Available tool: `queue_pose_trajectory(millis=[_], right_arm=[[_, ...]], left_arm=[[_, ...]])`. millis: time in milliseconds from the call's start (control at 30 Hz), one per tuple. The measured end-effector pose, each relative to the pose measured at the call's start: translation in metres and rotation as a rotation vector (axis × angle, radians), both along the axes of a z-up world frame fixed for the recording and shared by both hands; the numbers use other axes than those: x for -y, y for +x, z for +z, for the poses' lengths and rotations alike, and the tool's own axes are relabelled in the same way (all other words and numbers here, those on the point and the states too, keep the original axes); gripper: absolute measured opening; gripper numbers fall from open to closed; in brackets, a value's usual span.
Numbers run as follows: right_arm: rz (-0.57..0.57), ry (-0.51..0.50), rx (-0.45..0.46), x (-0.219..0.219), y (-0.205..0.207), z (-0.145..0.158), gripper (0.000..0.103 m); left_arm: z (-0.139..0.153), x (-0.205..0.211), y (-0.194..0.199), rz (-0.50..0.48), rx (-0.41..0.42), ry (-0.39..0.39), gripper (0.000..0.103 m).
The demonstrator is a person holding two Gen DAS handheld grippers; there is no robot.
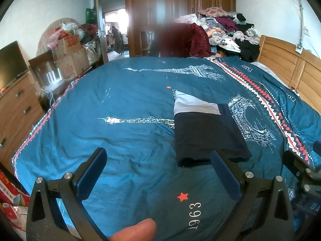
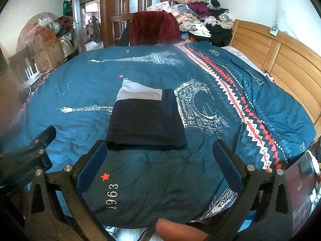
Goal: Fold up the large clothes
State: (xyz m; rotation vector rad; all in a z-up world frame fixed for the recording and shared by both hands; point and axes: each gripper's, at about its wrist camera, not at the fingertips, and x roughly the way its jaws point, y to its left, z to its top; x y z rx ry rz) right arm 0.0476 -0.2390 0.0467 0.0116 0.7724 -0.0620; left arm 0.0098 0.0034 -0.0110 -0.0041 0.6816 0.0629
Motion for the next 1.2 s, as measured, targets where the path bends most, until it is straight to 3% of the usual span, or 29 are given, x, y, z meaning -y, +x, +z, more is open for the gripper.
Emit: queue_pose_trajectory(millis=[1200], right_arm=[[0.012, -0.001, -0.007, -0.0023, 0.0012, 0.0004, 0.103]], left_arm=[[-0.0014, -0.0041, -0.0015, 0.002, -0.001, -0.003, 0.103]])
